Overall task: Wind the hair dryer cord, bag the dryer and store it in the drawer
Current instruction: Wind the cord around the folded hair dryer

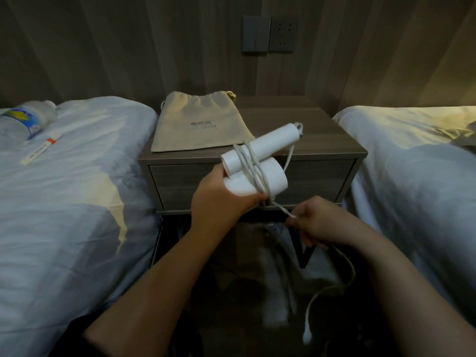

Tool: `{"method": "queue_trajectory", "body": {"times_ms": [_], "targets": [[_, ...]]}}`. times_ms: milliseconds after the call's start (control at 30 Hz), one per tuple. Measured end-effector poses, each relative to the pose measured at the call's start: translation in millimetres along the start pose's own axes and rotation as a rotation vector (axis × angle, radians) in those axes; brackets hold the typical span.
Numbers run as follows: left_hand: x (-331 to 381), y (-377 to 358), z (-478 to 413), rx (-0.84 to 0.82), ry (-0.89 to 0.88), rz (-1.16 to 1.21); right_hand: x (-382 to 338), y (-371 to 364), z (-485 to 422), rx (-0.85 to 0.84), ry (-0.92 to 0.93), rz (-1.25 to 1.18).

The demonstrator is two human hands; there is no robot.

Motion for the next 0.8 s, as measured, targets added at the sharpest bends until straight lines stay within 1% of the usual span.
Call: {"method": "queue_trajectory", "body": {"times_ms": [67, 100, 133, 167, 267, 367, 433, 500, 600, 667, 733, 800], "targets": [[-2, 2, -2, 0.013, -0.038, -0.054, -6, -10, 12, -0.154, 0.054, 0.059], [-4, 3, -3, 0.009, -0.050, -0.082, -11, -12, 18, -0.207, 0.090, 0.086], [-6, 2, -4, -0.009, -0.054, -0.103, -15, -9, 22, -0.217, 0.130, 0.125], [-7, 0, -6, -0.043, -0.049, -0.119, -19, -1, 24, -0.176, 0.176, 0.173], [-13, -12, -7, -0.207, -0.045, -0.188, -34, 32, 22, 0.122, 0.314, 0.298], [-20, -28, 0, -0.399, -0.039, -0.282, -42, 49, 26, 0.349, 0.374, 0.306], [-22, -37, 7, -0.518, -0.042, -0.318, -46, 55, 31, 0.454, 0.383, 0.324], [-21, -44, 14, -0.600, -0.048, -0.334, -45, 59, 33, 0.488, 0.350, 0.378], [-22, -51, 24, -0.694, -0.042, -0.323, -41, 56, 27, 0.463, 0.274, 0.407], [-24, -54, 29, -0.752, -0.041, -0.310, -34, 51, 20, 0.425, 0.229, 0.355], [-24, -57, 32, -0.790, -0.062, -0.294, -23, 50, 13, 0.396, 0.197, 0.229], [-21, -57, 32, -0.798, -0.095, -0.286, -19, 52, 9, 0.391, 0.240, 0.103]]}}
Point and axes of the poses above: each hand's wrist, its own z-axis away from the middle knuckle, its own y-axis out of the back of the hand, x = y × z, the point moved 9 cm from there along -z, towards the middle knuckle, and after that the axes turned 9 degrees about x, right-handed, at the moved point
